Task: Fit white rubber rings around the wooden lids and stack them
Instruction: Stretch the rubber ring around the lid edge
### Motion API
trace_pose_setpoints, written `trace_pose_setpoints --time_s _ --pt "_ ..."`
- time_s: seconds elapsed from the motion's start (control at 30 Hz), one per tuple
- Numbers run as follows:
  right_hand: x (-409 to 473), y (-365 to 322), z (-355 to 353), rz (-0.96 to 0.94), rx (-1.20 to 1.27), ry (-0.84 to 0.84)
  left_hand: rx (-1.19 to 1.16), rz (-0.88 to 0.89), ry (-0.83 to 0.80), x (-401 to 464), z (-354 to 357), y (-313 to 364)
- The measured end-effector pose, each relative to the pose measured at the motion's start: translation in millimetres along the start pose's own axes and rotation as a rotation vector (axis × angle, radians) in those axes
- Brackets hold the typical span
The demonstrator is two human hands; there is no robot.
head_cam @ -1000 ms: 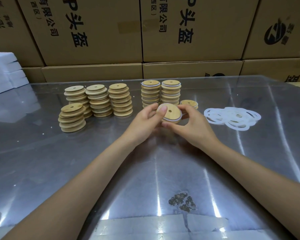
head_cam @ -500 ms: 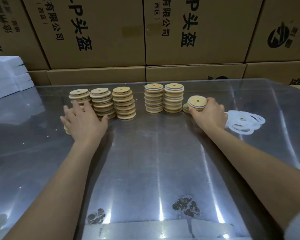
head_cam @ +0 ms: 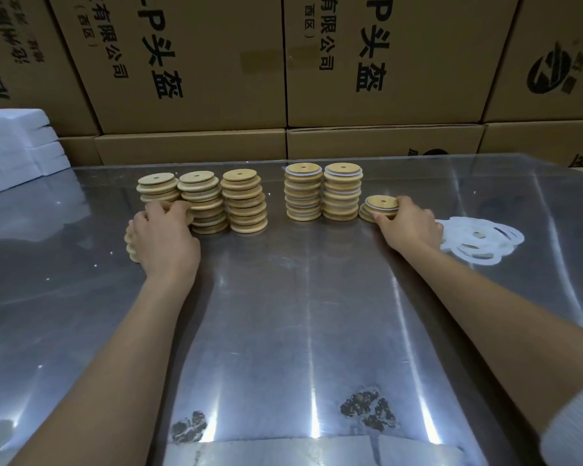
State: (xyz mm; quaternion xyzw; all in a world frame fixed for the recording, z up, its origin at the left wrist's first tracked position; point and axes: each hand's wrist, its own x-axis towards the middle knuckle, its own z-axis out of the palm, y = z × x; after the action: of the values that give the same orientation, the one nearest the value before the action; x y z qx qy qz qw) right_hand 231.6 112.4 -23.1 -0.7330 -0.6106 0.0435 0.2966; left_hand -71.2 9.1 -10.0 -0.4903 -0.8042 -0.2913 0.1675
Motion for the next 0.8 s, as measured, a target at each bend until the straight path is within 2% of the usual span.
trace_pose_setpoints --time_s 0.2,0.37,0.5,0.63,0.8 --pt "-2.0 1.0 -1.7 -0.005 -0.050 -0.012 -0.152 0.210 0.085 -1.3 -0.4 10.6" --pt "-9.6 -0.9 -5.3 -0.029 -0.062 0.058 -0.270 0.419 0.021 -10.0 -4.5 36.3" --pt "-34.4 -2.3 -10.2 -0.178 -0.123 0.038 -0.339 0.550 -0.017 -26.1 -5.9 58.5" --pt "-62.9 4.0 -18.0 -0.194 -0.133 -0.001 -0.333 0.607 -0.069 -36.4 -4.6 72.1" --pt "-71.2 10.3 -27.7 -0.098 -0.132 -0.040 -0.348 0.671 -0.124 -47.4 -6.1 80.4"
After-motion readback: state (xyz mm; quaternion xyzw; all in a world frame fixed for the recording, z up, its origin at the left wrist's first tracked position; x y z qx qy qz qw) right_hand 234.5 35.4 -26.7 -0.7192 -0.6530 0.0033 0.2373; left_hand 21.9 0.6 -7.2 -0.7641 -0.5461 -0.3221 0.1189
